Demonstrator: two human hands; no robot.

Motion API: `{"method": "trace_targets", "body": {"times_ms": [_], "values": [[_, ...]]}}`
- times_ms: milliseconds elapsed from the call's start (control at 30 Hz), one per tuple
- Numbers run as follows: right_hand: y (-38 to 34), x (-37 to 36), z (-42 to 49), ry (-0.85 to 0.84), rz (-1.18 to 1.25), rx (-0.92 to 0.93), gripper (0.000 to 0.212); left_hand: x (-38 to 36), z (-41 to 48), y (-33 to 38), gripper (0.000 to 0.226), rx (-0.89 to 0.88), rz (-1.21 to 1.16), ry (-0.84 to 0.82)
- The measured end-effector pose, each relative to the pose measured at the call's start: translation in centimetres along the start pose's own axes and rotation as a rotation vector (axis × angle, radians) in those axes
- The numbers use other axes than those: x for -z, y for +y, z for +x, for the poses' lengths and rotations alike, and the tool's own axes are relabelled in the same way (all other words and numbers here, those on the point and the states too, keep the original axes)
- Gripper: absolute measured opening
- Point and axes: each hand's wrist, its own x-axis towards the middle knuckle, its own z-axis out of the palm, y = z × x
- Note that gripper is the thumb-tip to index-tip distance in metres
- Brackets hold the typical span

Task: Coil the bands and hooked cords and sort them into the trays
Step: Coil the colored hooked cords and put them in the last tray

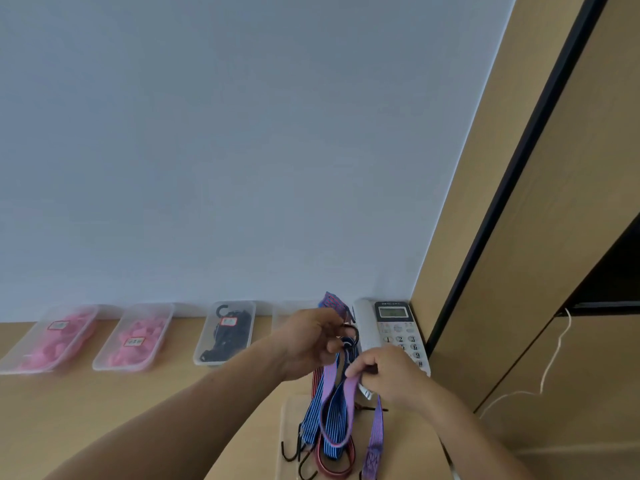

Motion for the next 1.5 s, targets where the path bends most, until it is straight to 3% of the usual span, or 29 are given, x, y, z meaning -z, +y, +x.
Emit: {"method": "trace_targets", "body": {"times_ms": [167,333,400,467,567,633,800,900,1000,1167,1300,1400,1500], "values": [[0.9,0.8,0.2,0.024,-0.019,-0.096,0.035,-0.1,-1.0,0.9,0.015,-0.075,0.392,-0.012],[-2.1,2.8,0.6,0.378,0.347,0.069,0.061,-0.5,-1.9,2.3,0.012,-0.017,0.554,-0.199],[-3.5,3.4,0.7,0.333,0.396,0.163,0.062,-0.5,-2.2,3.1,0.011,-0.012,0.566,-0.265],[-4.5,3.7,1.0,0.266,0.556,0.192,0.050,-0.4,-2.4,4.1,0.014,-0.053,0.555,-0.271],[-5.7,3.8,1.0,0.237,0.825,0.190,0.020,0.2,-2.6,5.6,0.015,-0.130,0.464,-0.244],[-6.3,3.3,1.1,0.256,0.863,0.164,0.016,0.7,-2.6,6.2,0.022,-0.224,0.433,-0.181],[-8.4,2.0,1.4,0.301,0.913,0.166,0.017,0.8,-2.4,5.8,0.013,-0.443,0.448,0.003],[-9.1,1.7,1.1,0.328,1.008,0.168,0.020,0.8,-2.3,6.0,0.016,-0.455,0.417,0.028],[-9.4,1.4,0.5,0.307,0.938,0.217,0.035,1.0,-2.3,6.2,0.022,-0.488,0.511,0.124],[-9.9,0.9,-0.1,0.379,0.833,0.255,0.028,1.0,-2.7,5.8,0.022,-0.534,0.542,0.195],[-10.5,0.9,-0.6,0.402,0.905,0.241,0.050,-0.1,-2.8,5.1,0.023,-0.647,0.652,0.280],[-10.5,1.0,-0.8,0.387,0.893,0.250,0.047,-0.2,-2.6,4.7,0.024,-0.694,0.721,0.319],[-10.6,1.0,-0.9,0.386,0.868,0.244,0.041,-0.1,-2.6,4.3,0.024,-0.677,0.614,0.313]]}}
